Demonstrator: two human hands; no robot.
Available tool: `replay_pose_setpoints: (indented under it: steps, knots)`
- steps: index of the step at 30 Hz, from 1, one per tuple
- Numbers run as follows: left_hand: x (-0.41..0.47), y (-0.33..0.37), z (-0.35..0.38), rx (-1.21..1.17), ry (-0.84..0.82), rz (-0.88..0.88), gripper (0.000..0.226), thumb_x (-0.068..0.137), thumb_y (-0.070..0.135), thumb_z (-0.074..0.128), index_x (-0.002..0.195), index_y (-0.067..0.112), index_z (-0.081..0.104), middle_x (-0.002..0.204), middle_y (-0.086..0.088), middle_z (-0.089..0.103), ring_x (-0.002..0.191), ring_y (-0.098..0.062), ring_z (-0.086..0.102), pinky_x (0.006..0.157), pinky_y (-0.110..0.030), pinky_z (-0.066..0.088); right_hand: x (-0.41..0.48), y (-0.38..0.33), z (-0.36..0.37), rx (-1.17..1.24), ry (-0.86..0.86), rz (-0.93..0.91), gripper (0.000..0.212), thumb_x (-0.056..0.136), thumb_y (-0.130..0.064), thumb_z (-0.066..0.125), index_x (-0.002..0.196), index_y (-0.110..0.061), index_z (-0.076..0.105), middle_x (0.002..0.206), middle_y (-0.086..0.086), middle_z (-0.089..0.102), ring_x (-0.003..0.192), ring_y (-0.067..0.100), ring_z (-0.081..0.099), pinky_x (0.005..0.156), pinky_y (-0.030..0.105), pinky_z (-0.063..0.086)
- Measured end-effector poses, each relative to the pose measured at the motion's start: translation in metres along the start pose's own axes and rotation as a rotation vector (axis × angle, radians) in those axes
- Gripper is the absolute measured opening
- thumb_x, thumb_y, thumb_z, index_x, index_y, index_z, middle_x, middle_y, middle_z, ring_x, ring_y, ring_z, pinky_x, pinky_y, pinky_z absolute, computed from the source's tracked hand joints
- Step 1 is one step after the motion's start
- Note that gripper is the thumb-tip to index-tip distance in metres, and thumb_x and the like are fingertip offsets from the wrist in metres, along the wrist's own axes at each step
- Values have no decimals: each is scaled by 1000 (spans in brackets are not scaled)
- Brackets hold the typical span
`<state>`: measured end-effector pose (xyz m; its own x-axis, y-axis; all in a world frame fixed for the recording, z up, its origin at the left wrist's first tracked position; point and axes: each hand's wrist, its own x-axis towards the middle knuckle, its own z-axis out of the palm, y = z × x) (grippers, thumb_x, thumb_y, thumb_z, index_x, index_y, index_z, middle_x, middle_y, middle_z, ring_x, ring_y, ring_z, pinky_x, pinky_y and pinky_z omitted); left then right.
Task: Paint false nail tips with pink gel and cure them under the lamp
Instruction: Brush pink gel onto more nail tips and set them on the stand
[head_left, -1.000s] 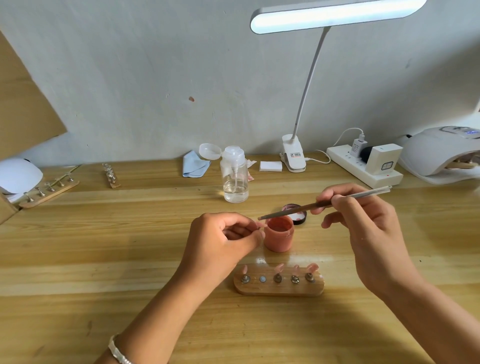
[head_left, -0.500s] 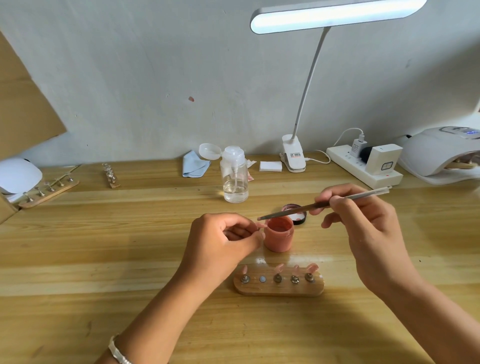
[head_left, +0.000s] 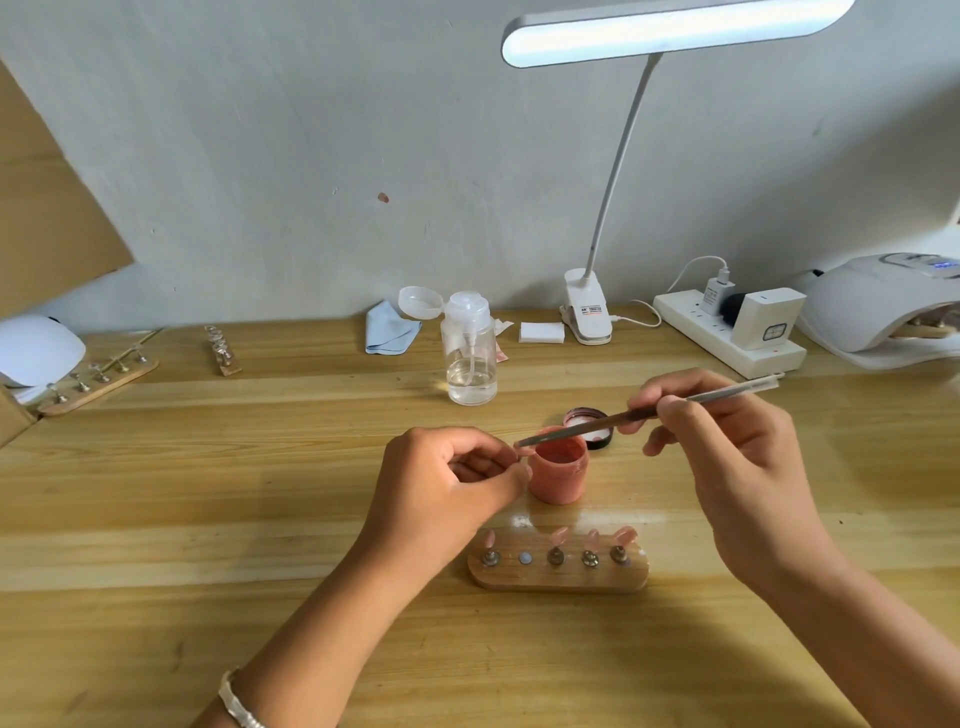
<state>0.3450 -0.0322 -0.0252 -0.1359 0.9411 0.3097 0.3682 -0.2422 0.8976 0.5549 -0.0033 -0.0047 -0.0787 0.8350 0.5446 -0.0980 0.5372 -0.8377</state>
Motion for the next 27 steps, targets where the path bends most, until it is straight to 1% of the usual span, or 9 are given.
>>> replay_pose_setpoints:
  steps: [2, 4, 6, 9, 12, 14, 18, 21, 27]
  knots:
    - [0, 0, 0, 0, 5, -2, 16, 71, 12, 87, 75, 25, 78, 66, 5, 73, 58, -8, 67, 56, -22, 55, 0, 0, -1, -17, 21, 3, 20, 85, -9, 51, 79, -13, 70, 72, 0, 72, 69, 6, 64, 63, 18, 48]
    - [0, 0, 0, 0, 6, -7, 14, 71, 12, 87, 75, 23, 78, 66, 4, 73, 58, -8, 67, 56, -23, 56, 0, -1, -2, -26, 72, -7, 19, 83, -8, 51, 76, -12, 68, 67, -3, 70, 65, 3, 62, 62, 16, 47]
    - [0, 0, 0, -4, 6, -14, 15, 71, 11, 87, 73, 22, 78, 65, 4, 73, 57, -8, 66, 56, -23, 56, 1, 0, -4, -30, 104, -49, 17, 83, -8, 53, 76, -13, 68, 67, -5, 69, 64, 3, 62, 61, 15, 46]
    - [-1, 0, 0, -11, -9, -14, 12, 72, 9, 85, 74, 20, 79, 66, 2, 73, 58, -9, 66, 54, -23, 54, -2, 0, -3, -57, 69, -128, 15, 86, -20, 55, 79, -19, 68, 74, -8, 71, 69, 5, 63, 64, 16, 47]
    - [0, 0, 0, 0, -12, -7, 12, 72, 10, 85, 73, 19, 78, 65, 3, 73, 56, -7, 64, 54, -19, 51, -5, 1, -1, -108, -15, -159, 17, 91, -21, 53, 87, -16, 69, 81, -11, 72, 74, 2, 65, 69, 12, 49]
    - [0, 0, 0, -5, -15, -7, 12, 72, 11, 85, 73, 20, 78, 64, 4, 72, 56, -6, 64, 55, -19, 51, -6, 2, 0, -136, -37, -158, 18, 91, -21, 53, 88, -14, 69, 82, -13, 72, 75, 1, 66, 71, 11, 49]
    - [0, 0, 0, -22, -12, -2, 10, 70, 14, 84, 75, 21, 78, 66, 3, 73, 58, -8, 66, 57, -23, 54, -4, 1, -2, -161, 40, -170, 17, 85, -20, 52, 81, -15, 68, 75, -15, 71, 71, -1, 65, 68, 9, 46]
    - [0, -1, 1, -8, -8, 9, 16, 72, 10, 84, 75, 24, 77, 63, 5, 72, 55, -7, 64, 56, -22, 53, -2, 1, -4, -114, 106, -153, 16, 83, -22, 51, 79, -18, 67, 72, -13, 70, 68, 2, 64, 67, 13, 47]
    - [-1, -1, 0, 3, -15, 22, 15, 73, 11, 84, 76, 24, 77, 65, 5, 72, 57, -6, 64, 56, -20, 52, -5, 3, -1, -119, 15, -158, 16, 92, -22, 54, 88, -16, 69, 80, -12, 73, 73, 1, 67, 69, 10, 48]
